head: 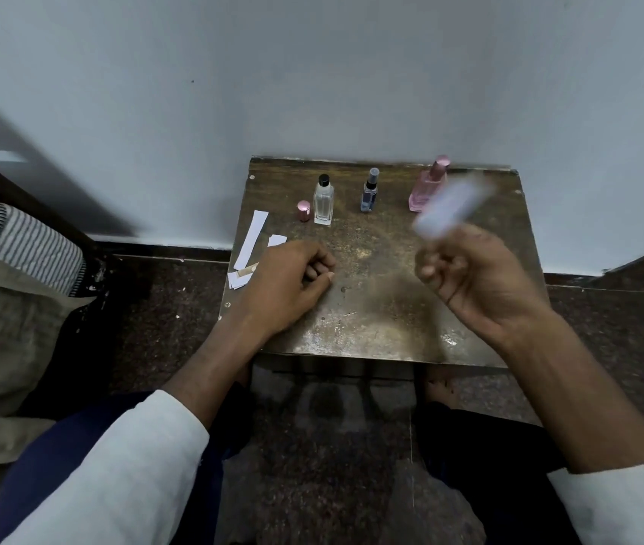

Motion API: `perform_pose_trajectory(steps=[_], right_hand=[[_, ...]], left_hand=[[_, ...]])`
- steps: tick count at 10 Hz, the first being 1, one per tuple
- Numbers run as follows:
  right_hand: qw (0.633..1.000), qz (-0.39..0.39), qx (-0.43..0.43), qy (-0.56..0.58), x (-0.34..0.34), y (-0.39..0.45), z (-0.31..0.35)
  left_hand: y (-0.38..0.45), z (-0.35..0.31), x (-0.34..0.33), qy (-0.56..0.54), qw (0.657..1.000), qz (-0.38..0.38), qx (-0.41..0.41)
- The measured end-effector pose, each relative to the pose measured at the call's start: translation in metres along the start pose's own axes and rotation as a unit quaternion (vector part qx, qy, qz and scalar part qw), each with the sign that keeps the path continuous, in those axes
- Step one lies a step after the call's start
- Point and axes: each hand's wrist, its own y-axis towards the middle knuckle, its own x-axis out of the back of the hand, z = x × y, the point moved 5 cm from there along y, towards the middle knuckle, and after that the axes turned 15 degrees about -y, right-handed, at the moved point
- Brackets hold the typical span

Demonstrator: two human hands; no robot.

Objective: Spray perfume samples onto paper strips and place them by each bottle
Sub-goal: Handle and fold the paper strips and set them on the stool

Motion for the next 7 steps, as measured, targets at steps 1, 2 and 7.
perform_pose_trajectory(steps=[1, 2, 7], right_hand=[[0.854, -0.157, -0.018, -0.495, 0.016, -0.001, -0.004], [0.995, -0.045, -0.015, -0.091, -0.001, -0.005, 0.001], [0.923, -0.076, -0.057, -0.374, 0.003, -0.003, -0.010]], left_hand=[[0.000, 0.001, 0.000, -0.001, 1.000, -0.002, -0.001], [0.000, 0.000, 0.002, 0.002, 1.000, -0.008, -0.005], [0.000, 0.000, 0.001, 0.024, 1.000, -0.009, -0.015]])
